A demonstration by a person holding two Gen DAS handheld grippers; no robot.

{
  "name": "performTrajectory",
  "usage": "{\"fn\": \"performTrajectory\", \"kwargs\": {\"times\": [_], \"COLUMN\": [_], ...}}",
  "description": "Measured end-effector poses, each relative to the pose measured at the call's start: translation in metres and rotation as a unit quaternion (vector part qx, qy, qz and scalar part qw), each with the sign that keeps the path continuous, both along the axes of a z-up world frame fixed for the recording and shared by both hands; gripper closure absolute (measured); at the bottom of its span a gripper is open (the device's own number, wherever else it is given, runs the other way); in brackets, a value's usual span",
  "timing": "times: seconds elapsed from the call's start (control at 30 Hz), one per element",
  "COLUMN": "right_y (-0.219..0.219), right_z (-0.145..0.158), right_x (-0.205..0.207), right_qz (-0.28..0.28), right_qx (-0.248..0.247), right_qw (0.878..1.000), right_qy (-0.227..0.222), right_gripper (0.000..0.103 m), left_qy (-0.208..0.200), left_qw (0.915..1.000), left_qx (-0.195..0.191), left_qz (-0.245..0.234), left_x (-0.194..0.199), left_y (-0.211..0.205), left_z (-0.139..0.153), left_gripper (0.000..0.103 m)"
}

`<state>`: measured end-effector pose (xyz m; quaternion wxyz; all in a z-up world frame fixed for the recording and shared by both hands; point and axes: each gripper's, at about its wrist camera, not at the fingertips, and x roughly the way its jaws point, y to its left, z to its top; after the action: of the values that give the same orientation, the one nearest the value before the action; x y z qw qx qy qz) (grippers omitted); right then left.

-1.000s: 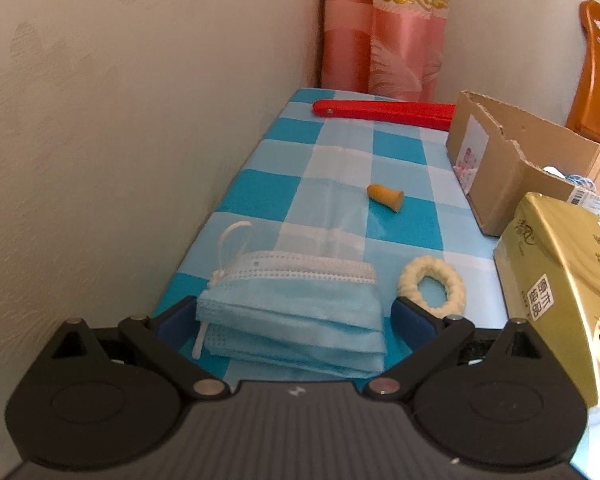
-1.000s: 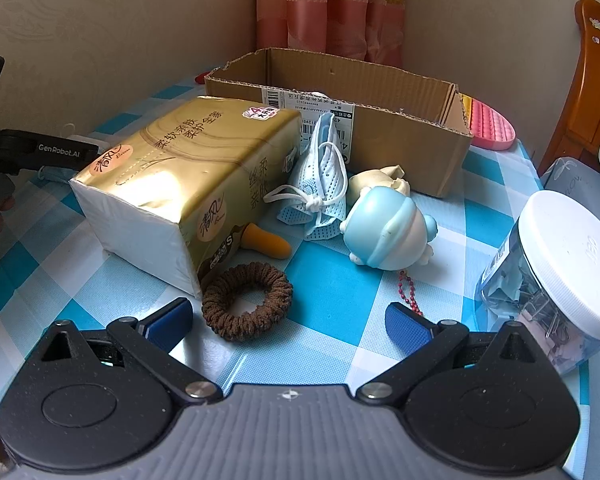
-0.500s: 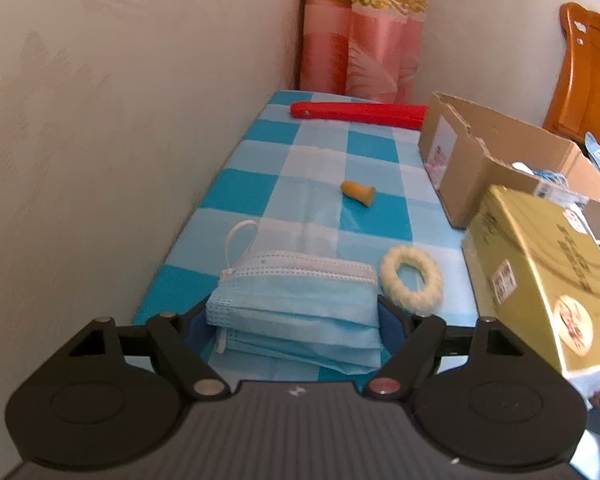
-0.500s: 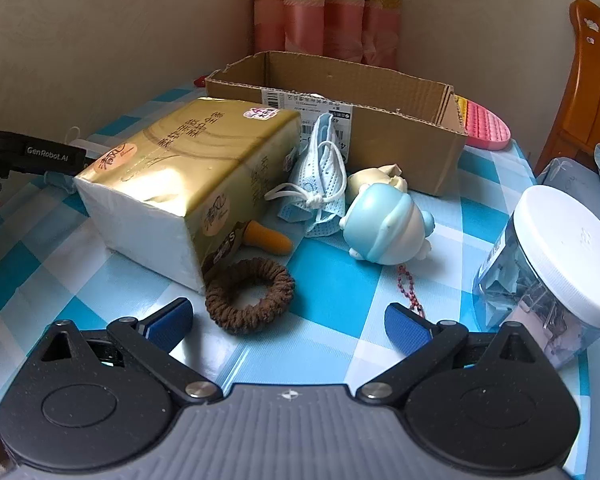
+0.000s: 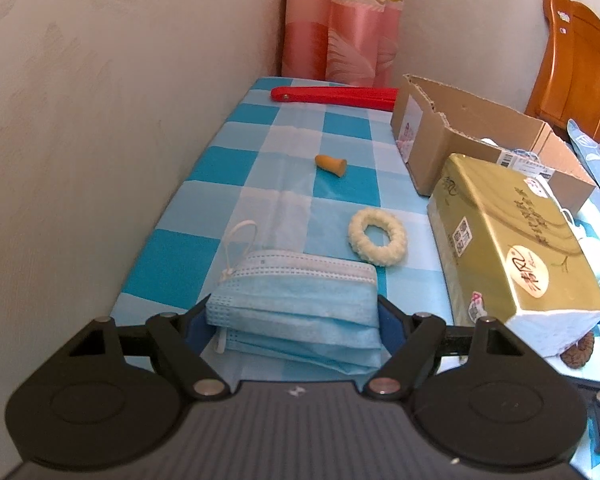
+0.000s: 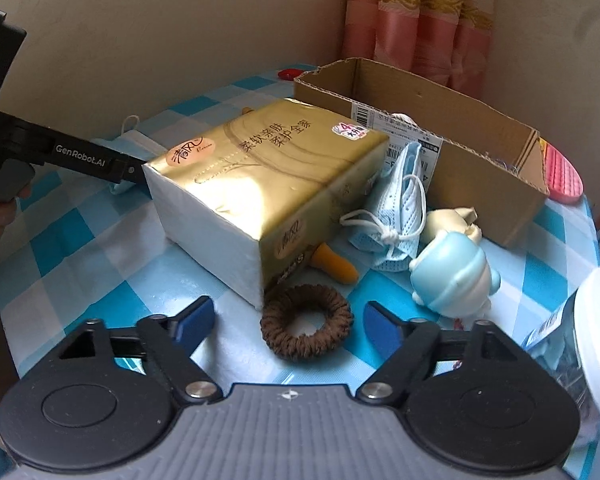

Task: Organize soft objects
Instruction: 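Close the left gripper on the face mask while the right gripper closes on the scrunchie, then carry the face mask into the box and open the left gripper while the right carries the scrunchie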

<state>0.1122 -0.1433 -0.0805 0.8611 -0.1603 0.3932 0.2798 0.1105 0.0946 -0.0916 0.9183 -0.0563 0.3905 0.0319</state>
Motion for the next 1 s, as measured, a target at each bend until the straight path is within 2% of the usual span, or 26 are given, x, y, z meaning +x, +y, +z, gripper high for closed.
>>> {"fn": "performTrajectory", "kwargs": {"times": [0.13,0.2,0.57,0.8,1.0], "right_y": [0.002,0.0,-0.005,-0.004,-0.013], "right_z": [0.004,0.007,0.006,0.009,0.017], "right_x": [-0.004,-0.008,-0.015,-0.018,-0.03], "right_qz": [-0.002,-0.01,-0.019,-0.035,-0.049], "right_qx": [-0.001,-0.002,-0.004,-0.011,-0.004], "right_qw": [1.0,1.0,1.0,0.999,0.999], "right_qy": [0.005,0.012,0.013,0.009,0.003], "right_gripper": [0.047,0.051,0.049,0.057,0.057], "left_qy": [0.002,0.004,-0.002,-0.004,-0.012], "left_qw": [1.0,1.0,1.0,1.0,0.9998], "left_qx": [-0.002,-0.002,-0.003,-0.009,-0.005], "left_qz": [-0.002,-0.007,-0.008,-0.002,-0.016], "left_x": [-0.002,-0.003,-0.004,-0.004,-0.011], "left_y": [-0.001,-0.002,0.0,0.005,0.001], "left_z": [0.0,0.001,0.001,0.002,0.011], "left_gripper": [0.024,0.023,0.021,0.028,0.03]}}
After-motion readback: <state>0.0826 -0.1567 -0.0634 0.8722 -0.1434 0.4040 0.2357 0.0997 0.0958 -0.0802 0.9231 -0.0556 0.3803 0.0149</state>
